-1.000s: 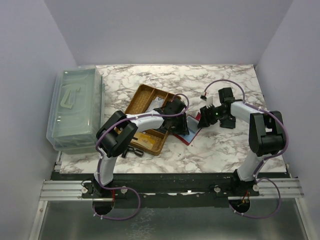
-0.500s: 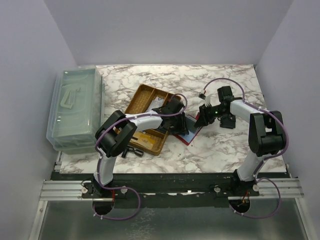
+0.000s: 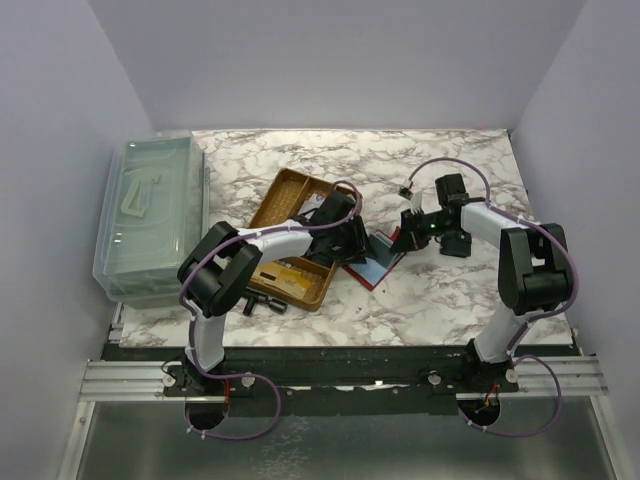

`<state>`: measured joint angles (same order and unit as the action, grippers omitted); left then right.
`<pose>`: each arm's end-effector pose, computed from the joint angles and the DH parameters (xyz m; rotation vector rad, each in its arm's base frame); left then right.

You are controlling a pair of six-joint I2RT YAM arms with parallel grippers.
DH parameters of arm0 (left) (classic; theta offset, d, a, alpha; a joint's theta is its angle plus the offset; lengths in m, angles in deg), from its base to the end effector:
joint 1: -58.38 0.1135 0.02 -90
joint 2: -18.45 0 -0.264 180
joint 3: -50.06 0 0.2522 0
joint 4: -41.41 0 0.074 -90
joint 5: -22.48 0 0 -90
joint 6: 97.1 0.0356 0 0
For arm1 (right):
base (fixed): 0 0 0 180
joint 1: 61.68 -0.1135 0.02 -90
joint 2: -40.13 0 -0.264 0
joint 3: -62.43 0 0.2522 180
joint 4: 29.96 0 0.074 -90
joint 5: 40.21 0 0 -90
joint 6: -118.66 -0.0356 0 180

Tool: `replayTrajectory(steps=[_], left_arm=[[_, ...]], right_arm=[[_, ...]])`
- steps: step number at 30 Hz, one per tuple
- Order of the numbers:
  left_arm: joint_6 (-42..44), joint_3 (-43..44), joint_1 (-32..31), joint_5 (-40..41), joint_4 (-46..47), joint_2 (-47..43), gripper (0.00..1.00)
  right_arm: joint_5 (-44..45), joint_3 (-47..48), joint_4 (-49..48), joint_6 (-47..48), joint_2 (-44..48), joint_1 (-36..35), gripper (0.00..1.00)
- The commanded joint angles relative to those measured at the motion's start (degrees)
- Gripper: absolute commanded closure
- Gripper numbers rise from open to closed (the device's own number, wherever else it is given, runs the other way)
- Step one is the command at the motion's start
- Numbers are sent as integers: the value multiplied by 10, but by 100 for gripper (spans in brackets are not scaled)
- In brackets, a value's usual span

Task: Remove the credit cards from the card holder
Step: Remove the credit card from the card holder.

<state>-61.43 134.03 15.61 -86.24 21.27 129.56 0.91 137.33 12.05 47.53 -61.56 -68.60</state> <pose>0.2951 -0.2886 0.1656 -0.0980 2.6823 -1.0774 0.3282 0.0668 0.1675 -0.7620 2.3795 1.0768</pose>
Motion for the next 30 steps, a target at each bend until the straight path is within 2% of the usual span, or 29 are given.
replayTrajectory(steps=[1, 6, 7, 8, 12, 14, 18, 21, 30], left_arm=[[-69, -14, 18, -49, 61, -23, 56], [-123, -5, 25, -76, 113, -6, 51], [-131, -1, 25, -76, 117, -3, 48], [-139, 3, 25, -74, 121, 0, 40], [-160, 9, 26, -66, 140, 5, 36], [-175, 10, 27, -58, 143, 7, 30], [-221, 10, 30, -44, 147, 19, 29], [-252, 20, 31, -31, 119, 29, 30], [-280, 92, 29, 18, -66, 50, 35]], right_arm=[[11, -27, -40, -22, 56, 1, 100], [33, -47, -60, -26, 95, 4, 100], [37, -50, -64, -25, 101, 4, 100], [42, -55, -66, -24, 106, 4, 100], [71, -71, -75, -17, 109, 4, 100], [78, -79, -82, -15, 113, 4, 100], [75, -94, -94, -13, 122, 3, 100], [64, -100, -100, -14, 119, 3, 100], [62, -94, -101, -4, 117, -15, 100]])
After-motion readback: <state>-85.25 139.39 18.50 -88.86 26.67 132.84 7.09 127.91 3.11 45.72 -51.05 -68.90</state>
